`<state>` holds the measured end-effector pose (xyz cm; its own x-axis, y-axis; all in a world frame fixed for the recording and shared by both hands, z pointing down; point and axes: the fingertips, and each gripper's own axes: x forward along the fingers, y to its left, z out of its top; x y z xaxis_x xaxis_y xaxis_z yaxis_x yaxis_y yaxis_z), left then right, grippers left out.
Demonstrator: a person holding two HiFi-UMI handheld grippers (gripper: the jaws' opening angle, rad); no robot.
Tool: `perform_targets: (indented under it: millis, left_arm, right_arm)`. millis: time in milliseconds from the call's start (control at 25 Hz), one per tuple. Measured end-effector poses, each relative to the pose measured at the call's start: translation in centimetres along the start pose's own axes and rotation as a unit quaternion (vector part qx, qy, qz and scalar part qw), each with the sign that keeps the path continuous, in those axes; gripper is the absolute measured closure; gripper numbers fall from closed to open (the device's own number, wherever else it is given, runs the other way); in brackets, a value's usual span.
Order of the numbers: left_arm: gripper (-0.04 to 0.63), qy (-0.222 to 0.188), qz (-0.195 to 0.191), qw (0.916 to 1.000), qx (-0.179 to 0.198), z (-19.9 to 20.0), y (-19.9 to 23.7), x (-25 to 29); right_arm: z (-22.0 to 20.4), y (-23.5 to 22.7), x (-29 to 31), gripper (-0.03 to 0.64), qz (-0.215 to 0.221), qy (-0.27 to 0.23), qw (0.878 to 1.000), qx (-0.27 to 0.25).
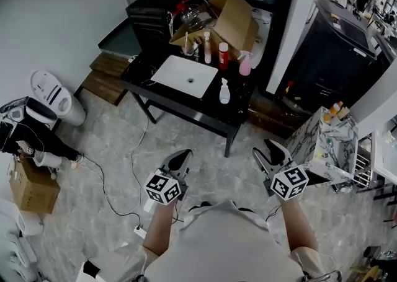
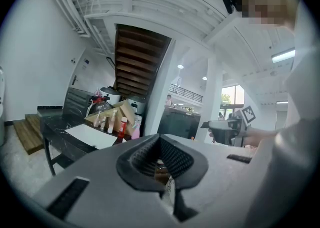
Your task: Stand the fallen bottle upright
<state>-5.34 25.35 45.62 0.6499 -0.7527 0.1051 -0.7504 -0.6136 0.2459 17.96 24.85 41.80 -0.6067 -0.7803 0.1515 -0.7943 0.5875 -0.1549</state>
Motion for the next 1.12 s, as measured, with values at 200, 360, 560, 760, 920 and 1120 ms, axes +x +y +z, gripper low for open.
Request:
perform_targets:
  millis: [200,360,560,760,920,1120]
  left_arm:
    - [0.589,0.004,-0.006,1.0,-0.002,-0.2,1.0,-0.2]
    - [0.588,0.006,-0.011,0.9999,-0.005,-0.1,1.9,-0.5]
    - [0.589,0.008,-0.015,0.9998,-0.007,-0.3,2.9,-1.2]
    - [0.589,0.009,-0.017,0.9998,-0.004,-0.5,4.1,-2.0]
    - [0.588,0.011,-0.02,0.9997,-0.002,-0.4,4.5,-2.5]
    - [0.589,0.014,-0.022,0.9997,0.0,-0.6,4.8,-2.6]
  right_arm:
    - [-0.1,0.5,0.8,0.339,-0.006,0.003,1.0,0.014]
    - [-0.2,1.0,1.5,0.328,-0.012,0.011,1.0,0.014]
    - [-0.8,2.0,2.3,0.328,-0.016,0.019,1.0,0.016]
    - [-1.2,2.9,3.0,0.328,-0.023,0.022,0.999,0.014]
    - [-1.1,3.4,3.1,0.328,-0.027,0.02,0.999,0.014]
    - [-1.6,3.5,3.1,0.328,-0.031,0.022,0.999,0.02]
